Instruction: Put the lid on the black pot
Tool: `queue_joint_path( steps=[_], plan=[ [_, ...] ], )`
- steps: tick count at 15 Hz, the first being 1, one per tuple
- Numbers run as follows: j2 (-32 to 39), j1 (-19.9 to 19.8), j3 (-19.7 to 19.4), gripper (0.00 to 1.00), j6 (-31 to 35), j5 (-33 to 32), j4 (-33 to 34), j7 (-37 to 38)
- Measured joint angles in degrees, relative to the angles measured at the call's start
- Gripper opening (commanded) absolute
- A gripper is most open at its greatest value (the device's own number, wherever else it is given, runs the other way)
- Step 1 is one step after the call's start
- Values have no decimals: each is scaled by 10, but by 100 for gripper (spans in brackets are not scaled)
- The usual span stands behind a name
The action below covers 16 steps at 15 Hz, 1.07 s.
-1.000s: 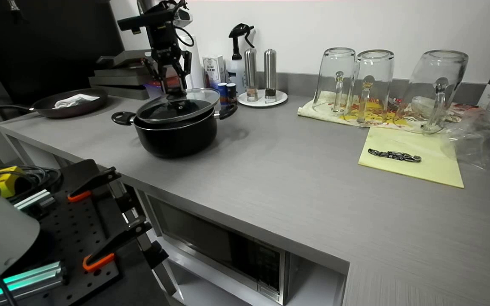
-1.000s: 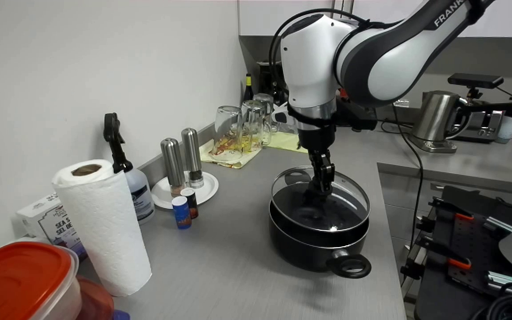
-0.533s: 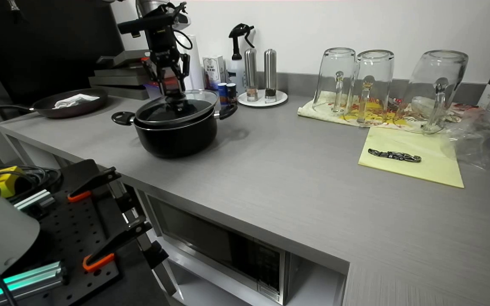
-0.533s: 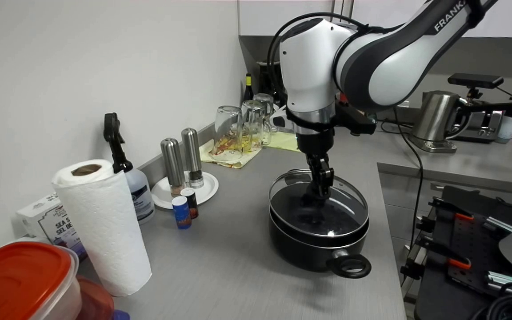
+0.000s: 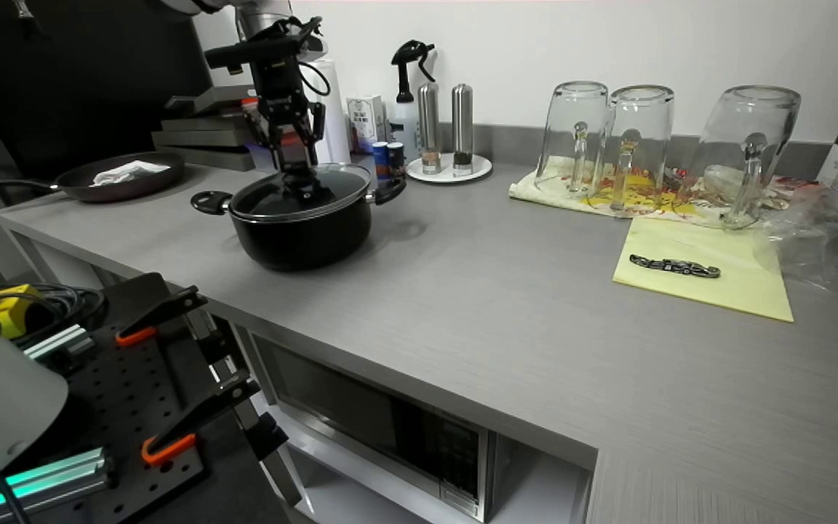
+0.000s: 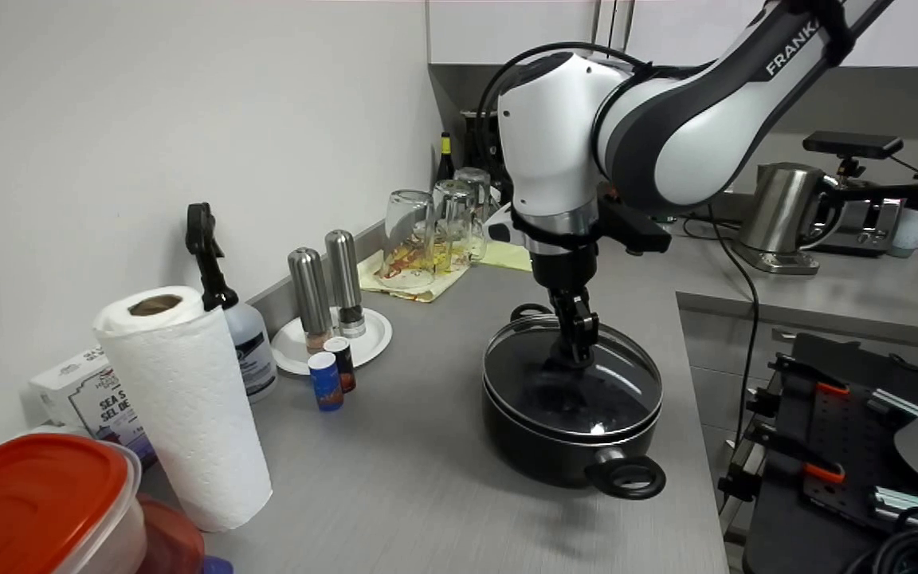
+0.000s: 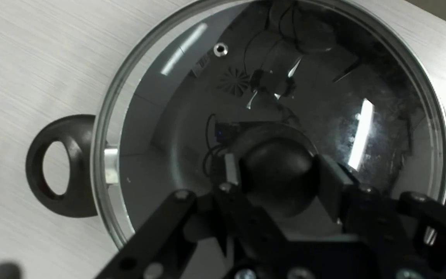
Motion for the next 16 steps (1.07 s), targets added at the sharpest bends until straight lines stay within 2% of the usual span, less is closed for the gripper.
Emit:
queue_joint_path(
  steps=[16],
  plan=[
    [7,8,4,25,0,0,3,-10]
  ],
)
